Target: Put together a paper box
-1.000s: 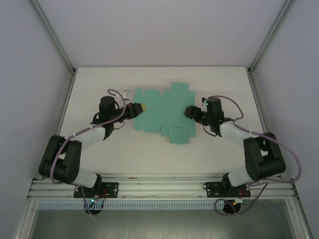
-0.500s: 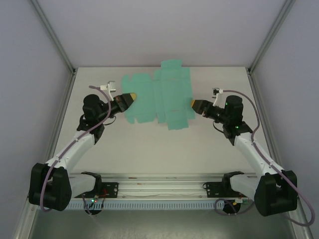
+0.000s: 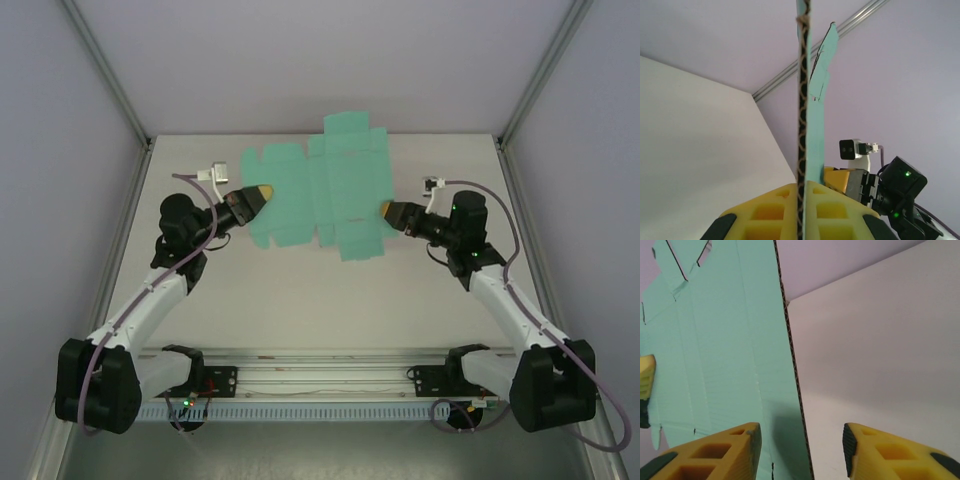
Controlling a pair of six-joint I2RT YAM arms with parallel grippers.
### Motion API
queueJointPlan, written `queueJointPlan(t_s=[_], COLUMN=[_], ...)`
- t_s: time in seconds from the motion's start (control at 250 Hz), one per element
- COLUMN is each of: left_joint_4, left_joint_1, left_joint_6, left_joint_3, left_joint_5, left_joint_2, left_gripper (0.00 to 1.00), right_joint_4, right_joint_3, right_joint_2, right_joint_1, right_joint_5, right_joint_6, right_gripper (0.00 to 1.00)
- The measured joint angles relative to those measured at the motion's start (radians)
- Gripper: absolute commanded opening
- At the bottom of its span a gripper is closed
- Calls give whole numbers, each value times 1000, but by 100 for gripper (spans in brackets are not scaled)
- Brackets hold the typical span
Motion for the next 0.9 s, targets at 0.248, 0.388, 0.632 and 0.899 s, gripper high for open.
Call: queueJointPlan(t_s=[0.248,0.388,0.632,0.899], left_joint_4=[2,0,-299,-632], left_joint_1=[1,6,3,4], left_joint_6=[-6,-10,122,265], left_joint_3=[-14,-32,-9,-6], left_joint_5=[3,-18,-210,-525], left_joint_2=[-3,-3,-38,-42], left_gripper=[0,20,100,100], right_joint_4=[52,73,-13,-254], right_joint_3=[12,19,23,65], right_joint_2=[31,36,36,205], right_joint_1=[-4,-6,-5,105], right_joint_5=[-45,-87,-94,74], right_joint_6=[5,8,-116,-417], right_gripper=[8,0,0,0])
